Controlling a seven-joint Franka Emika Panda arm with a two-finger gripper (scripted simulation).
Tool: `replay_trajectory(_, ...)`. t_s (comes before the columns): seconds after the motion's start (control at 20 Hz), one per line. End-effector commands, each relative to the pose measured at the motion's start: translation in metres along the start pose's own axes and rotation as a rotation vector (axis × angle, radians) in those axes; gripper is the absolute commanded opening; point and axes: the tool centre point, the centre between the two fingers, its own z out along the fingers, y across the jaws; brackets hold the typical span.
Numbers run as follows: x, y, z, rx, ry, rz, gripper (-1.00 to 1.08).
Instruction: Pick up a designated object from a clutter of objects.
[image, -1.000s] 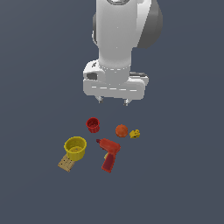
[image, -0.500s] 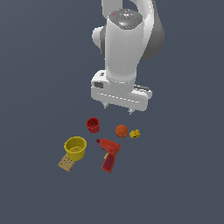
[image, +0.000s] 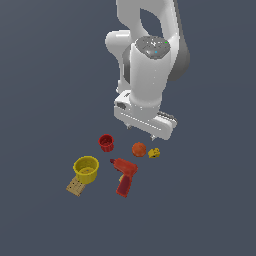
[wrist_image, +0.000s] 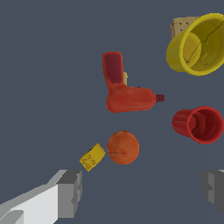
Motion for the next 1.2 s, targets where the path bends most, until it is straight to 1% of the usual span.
replay_trajectory(0.0,-0.002,-0.005,0.010,0.001,0.000,0.056,1.00)
replay_trajectory(1.15,-0.033,-0.046,0.096,0.005,-0.005,0.560,1.00)
